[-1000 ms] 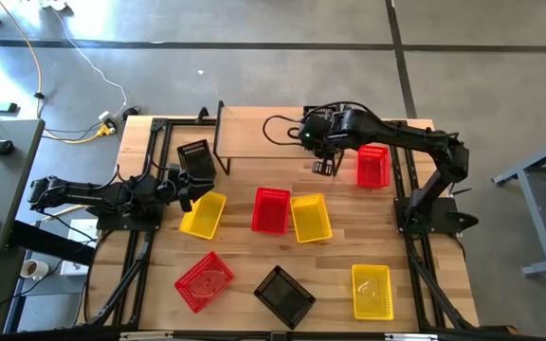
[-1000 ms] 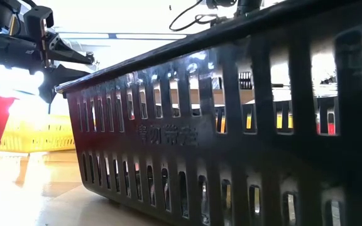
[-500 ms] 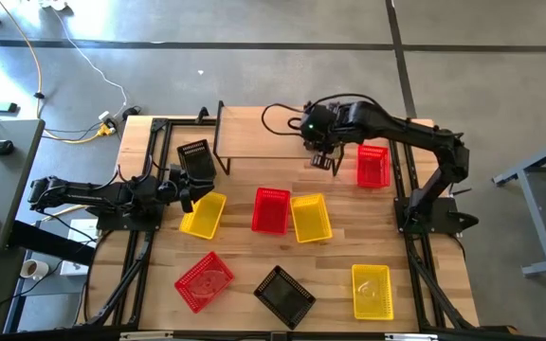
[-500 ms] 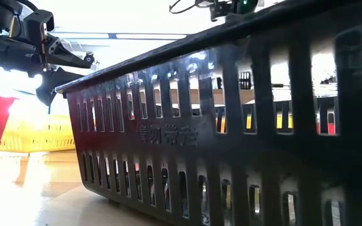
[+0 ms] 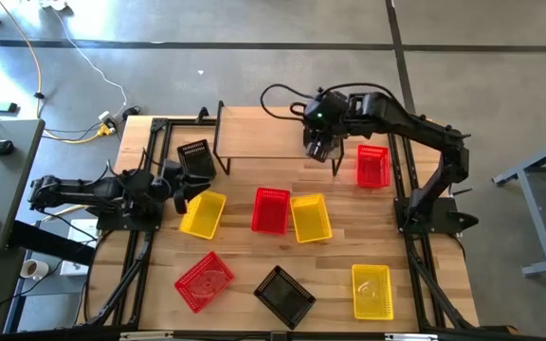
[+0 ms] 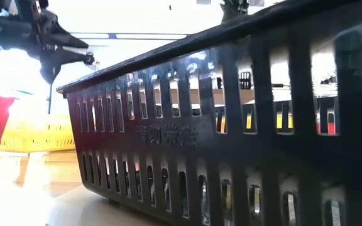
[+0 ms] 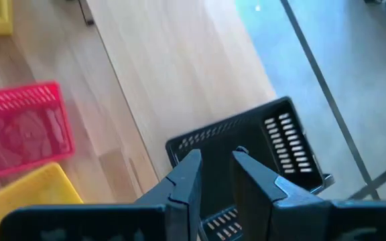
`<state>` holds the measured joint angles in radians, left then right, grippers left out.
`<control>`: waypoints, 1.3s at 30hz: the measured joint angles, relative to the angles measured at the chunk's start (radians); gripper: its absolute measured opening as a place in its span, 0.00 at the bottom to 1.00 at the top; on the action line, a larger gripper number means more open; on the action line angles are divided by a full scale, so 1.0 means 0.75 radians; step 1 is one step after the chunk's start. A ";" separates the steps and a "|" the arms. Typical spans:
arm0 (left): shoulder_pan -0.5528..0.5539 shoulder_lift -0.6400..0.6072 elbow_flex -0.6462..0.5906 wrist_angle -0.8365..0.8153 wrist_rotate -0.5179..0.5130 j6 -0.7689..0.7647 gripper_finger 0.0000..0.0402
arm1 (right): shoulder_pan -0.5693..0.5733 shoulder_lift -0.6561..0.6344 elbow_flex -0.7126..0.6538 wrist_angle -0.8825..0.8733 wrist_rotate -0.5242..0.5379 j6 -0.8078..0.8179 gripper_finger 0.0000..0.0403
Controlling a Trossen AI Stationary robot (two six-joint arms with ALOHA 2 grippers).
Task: Stack baskets on shelf by color
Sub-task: Put the top left yellow bin on the shelf
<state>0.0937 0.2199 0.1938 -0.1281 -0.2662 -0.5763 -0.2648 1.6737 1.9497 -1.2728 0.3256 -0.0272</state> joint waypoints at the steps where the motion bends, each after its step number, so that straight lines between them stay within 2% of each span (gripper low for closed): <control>1: 0.000 0.006 0.034 -0.043 0.004 0.033 0.30 | 0.000 0.000 0.014 -0.001 0.000 0.007 0.16; 7: 0.000 0.082 0.252 -0.232 0.080 0.185 0.27 | 0.005 0.000 0.059 -0.004 -0.002 0.042 0.16; 14: 0.000 0.239 0.495 -0.426 0.256 0.335 0.27 | 0.005 0.000 0.061 -0.005 -0.004 0.089 0.16; 22: 0.000 0.439 0.719 -0.778 0.430 0.353 0.35 | 0.005 0.000 0.061 -0.015 0.005 0.156 0.16; 29: -0.048 0.586 0.755 -0.961 0.560 0.351 0.43 | 0.005 0.000 0.061 -0.034 -0.103 0.212 0.16; 34: -0.162 0.697 0.755 -1.050 0.556 0.353 0.42 | 0.005 0.000 0.061 -0.034 -0.247 0.212 0.16; 39: -0.276 0.812 0.754 -1.063 0.548 0.354 0.39 | 0.005 0.000 0.061 -0.034 -0.307 0.189 0.16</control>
<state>-0.1136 0.8287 0.7593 -0.9255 0.1448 -0.3107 -0.2607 1.6737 1.9953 -1.2984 0.0952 0.1144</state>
